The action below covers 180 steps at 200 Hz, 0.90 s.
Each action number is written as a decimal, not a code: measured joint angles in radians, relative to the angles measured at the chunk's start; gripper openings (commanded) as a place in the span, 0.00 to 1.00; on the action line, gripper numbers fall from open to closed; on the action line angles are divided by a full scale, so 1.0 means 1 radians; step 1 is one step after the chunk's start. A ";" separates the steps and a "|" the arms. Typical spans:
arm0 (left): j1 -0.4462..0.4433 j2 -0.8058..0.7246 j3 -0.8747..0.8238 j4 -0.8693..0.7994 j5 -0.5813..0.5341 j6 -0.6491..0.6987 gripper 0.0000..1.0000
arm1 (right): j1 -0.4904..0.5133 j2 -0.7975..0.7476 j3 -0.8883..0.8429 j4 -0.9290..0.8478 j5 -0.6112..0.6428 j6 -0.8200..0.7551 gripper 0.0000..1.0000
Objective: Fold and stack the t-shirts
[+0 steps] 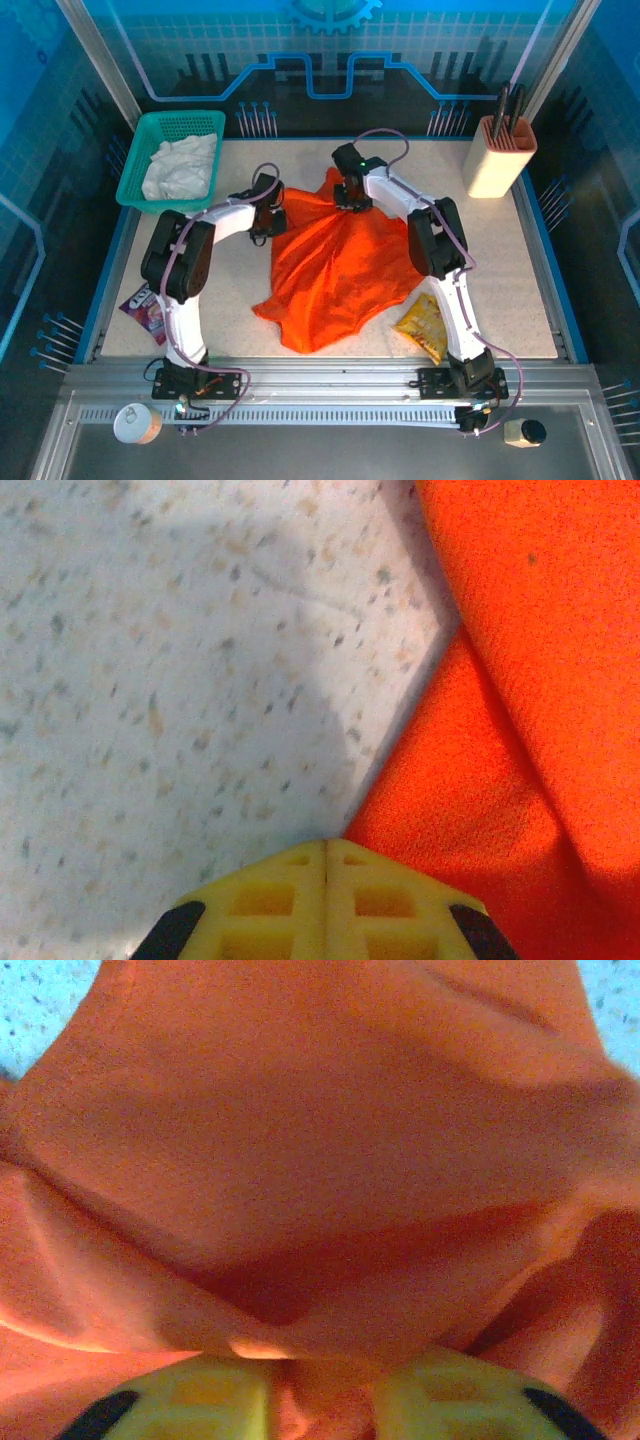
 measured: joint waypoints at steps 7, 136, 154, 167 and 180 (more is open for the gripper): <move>-0.004 -0.040 -0.053 0.011 -0.013 -0.027 0.00 | -0.009 0.000 0.000 0.010 -0.007 0.013 0.46; -0.021 -0.758 -0.551 -0.080 -0.253 -0.354 0.43 | -0.057 0.029 0.016 0.169 -0.192 0.125 0.77; -0.021 -0.778 -0.551 -0.092 -0.270 -0.346 0.61 | -0.042 -0.119 -0.165 0.176 -0.153 0.105 0.77; -0.021 -0.791 -0.539 -0.116 -0.279 -0.339 0.66 | -0.040 -0.271 -0.322 0.181 -0.108 0.087 0.77; -0.021 -0.791 -0.502 -0.147 -0.288 -0.328 0.68 | -0.043 -0.434 -0.463 0.179 -0.055 0.072 0.74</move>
